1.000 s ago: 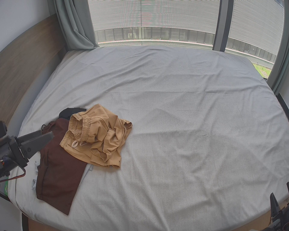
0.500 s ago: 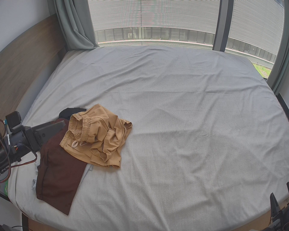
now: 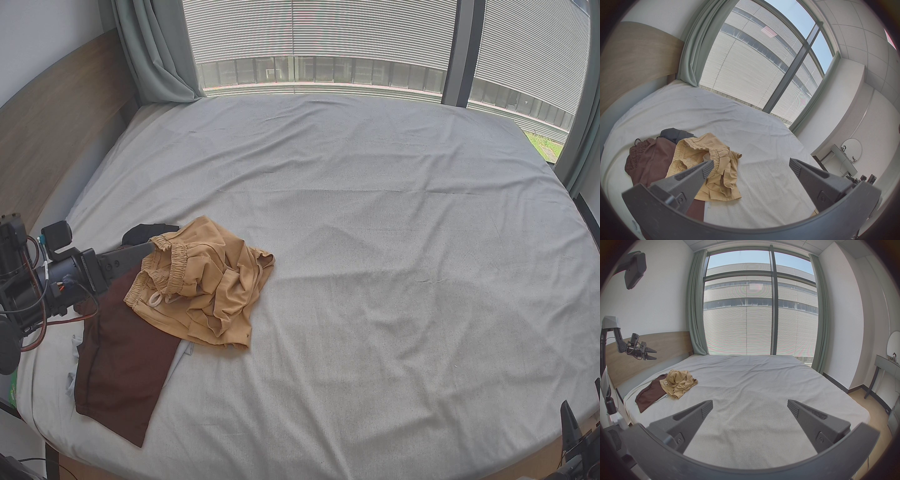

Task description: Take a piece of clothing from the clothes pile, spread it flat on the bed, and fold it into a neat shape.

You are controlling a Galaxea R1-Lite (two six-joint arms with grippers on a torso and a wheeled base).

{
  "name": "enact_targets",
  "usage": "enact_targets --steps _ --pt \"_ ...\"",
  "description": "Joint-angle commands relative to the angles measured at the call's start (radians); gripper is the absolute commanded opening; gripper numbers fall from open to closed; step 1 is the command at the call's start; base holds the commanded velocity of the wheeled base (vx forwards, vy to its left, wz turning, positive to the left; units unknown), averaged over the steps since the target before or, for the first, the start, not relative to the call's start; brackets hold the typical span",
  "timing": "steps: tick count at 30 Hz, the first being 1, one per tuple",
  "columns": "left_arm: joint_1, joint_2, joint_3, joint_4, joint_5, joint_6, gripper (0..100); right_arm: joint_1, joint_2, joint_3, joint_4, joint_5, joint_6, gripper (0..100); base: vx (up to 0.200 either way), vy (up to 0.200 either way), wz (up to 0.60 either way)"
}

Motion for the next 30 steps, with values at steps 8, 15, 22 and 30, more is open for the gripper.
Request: enact_targets --steps 8,15,22,30 --pt "0.023 0.163 -0.057 -0.058 0.000 0.000 100 0.000 -0.016 0.018 0.000 0.000 0.001 100 0.000 0.000 0.00" --pt "0.023 0.256 -0.076 -0.110 0.000 0.000 100 0.000 -0.016 0.018 0.000 -0.002 0.001 100 0.000 0.000 0.00" --pt "0.021 0.404 -0.103 -0.248 0.008 -0.002 100 0.000 -0.016 0.018 0.000 -0.002 0.001 100 0.000 0.000 0.00" --pt "0.014 0.476 -0.157 -0.267 0.011 -0.005 100 0.000 -0.015 0.018 0.000 -0.002 0.001 100 0.000 0.000 0.00"
